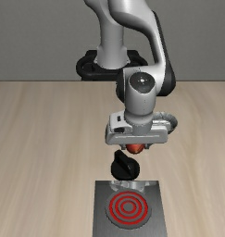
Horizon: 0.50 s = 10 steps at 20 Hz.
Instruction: Pick up the onion and place it on the akita black bowl with the stove turned on
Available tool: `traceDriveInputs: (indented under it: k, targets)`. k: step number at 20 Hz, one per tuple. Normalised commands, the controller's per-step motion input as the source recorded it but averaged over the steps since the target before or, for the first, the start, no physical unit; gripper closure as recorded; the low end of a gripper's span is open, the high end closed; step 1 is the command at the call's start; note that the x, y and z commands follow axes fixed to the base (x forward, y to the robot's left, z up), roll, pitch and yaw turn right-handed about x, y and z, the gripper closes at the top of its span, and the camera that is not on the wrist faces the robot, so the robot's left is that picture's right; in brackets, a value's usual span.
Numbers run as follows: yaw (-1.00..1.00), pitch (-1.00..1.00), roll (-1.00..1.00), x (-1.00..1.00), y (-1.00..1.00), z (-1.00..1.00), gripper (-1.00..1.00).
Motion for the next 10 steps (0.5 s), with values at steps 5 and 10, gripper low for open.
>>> traceDriveInputs:
  k: [5,10]
  targets:
    - [0.0,0.0,0.0,0.0,0.0,0.8,1.0]
    - [0.0,0.0,0.0,0.0,0.0,1.0,1.0]
